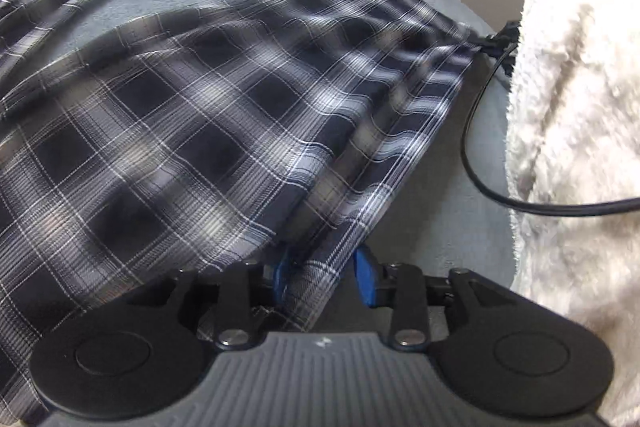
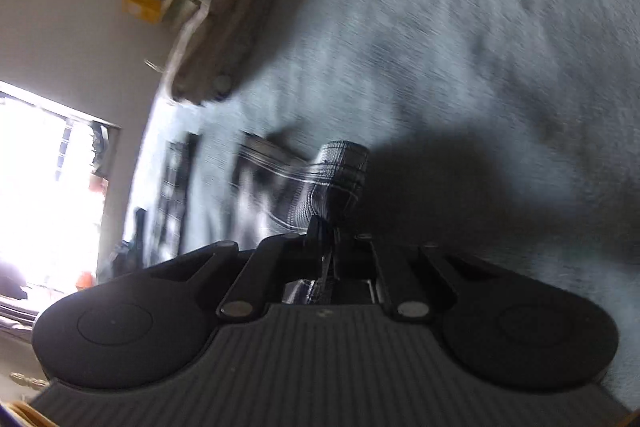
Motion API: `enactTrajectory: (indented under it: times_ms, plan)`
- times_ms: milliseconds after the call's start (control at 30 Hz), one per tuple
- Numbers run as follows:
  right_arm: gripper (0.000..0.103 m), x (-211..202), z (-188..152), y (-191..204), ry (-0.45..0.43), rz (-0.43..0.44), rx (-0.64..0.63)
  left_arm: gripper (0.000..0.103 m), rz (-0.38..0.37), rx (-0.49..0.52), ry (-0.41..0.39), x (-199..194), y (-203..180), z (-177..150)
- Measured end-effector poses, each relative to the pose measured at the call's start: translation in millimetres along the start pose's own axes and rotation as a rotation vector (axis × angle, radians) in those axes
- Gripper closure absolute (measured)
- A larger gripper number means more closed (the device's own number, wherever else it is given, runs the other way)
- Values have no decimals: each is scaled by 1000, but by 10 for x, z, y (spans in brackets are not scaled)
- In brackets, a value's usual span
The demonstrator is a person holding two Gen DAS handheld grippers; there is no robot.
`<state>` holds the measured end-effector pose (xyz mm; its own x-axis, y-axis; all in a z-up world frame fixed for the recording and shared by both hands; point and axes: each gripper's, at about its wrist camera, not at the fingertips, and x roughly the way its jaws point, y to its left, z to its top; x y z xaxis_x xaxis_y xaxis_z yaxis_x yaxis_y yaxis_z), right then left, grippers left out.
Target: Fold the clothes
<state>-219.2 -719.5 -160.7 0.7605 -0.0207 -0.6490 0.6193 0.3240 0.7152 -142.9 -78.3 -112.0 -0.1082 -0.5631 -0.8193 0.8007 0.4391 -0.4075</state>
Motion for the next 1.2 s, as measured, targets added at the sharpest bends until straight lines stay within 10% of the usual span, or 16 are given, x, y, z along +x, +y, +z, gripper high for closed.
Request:
enactTrajectory:
  times_ms: [267, 667, 1000, 1200]
  plan:
    - [95, -229, 220, 40, -101, -199, -128, 30, -40, 74, 23, 56, -113, 28]
    - [63, 838, 494, 1041, 52, -65, -386, 28, -1, -148, -109, -448, 340, -54]
    - [62, 1516, 631, 1265, 187, -121, -401, 28, 209, -237, -298, -504, 716, 415]
    - [89, 1461, 518, 1307, 213, -124, -590, 28, 296, -191, -354, -327, 844, 758]
